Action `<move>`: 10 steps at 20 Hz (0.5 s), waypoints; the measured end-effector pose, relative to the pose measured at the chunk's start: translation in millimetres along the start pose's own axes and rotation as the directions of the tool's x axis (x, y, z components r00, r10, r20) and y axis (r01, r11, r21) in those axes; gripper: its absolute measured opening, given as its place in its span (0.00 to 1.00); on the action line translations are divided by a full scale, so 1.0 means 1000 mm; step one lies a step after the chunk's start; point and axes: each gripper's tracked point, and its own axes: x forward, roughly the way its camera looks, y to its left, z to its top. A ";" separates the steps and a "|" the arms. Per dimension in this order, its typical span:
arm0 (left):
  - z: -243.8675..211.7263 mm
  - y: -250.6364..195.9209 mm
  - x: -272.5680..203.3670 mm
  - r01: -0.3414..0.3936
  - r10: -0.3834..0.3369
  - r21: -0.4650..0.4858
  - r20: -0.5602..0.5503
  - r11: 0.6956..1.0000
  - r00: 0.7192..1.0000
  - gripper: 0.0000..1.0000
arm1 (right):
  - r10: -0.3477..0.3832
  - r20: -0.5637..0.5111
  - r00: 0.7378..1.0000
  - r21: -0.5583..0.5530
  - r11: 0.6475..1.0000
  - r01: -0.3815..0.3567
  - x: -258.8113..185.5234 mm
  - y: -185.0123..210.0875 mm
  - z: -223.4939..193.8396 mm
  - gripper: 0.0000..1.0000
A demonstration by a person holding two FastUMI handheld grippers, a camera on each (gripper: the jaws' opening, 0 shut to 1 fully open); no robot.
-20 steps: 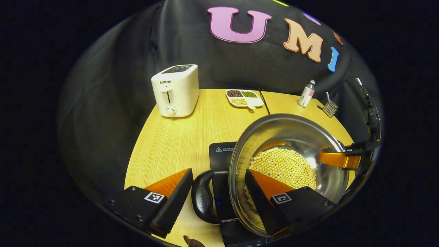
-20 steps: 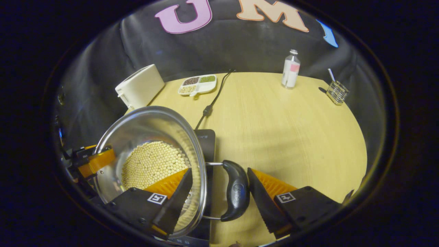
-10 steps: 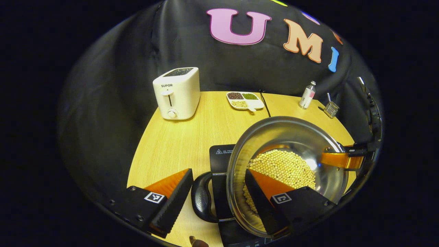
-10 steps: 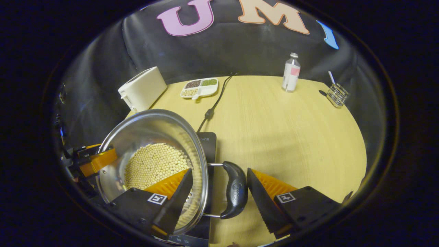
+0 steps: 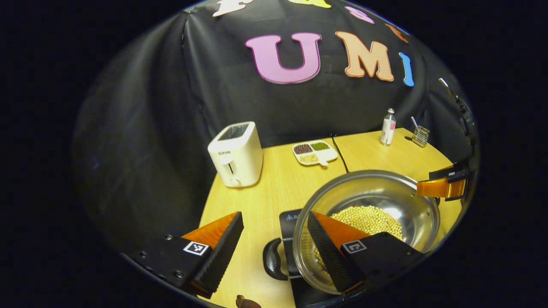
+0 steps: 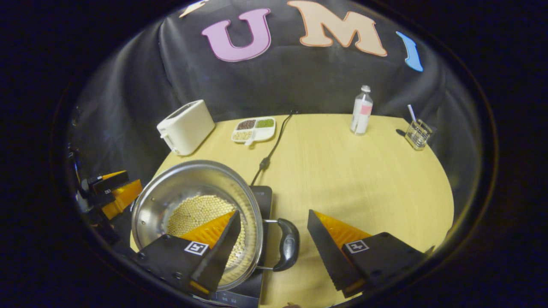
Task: First push the handle of the pot to place it horizontally, then grasp the pot with both hands and set it on the induction cooktop.
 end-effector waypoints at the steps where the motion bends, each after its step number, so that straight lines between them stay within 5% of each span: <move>1: 0.010 -0.001 -0.005 -0.009 0.009 0.010 0.029 1.000 1.000 0.98 | 0.008 0.019 1.000 -0.003 1.000 -0.008 -0.006 0.000 0.007 0.94; 6: 0.066 -0.018 -0.045 -0.039 0.039 -0.002 0.188 0.999 0.981 0.98 | 0.105 0.175 0.979 -0.018 0.994 -0.104 -0.053 0.002 0.047 0.99; 10: 0.117 -0.063 -0.090 -0.001 0.020 -0.059 0.335 0.998 0.942 0.98 | 0.158 0.379 0.912 -0.073 0.987 -0.141 -0.110 -0.022 0.087 0.99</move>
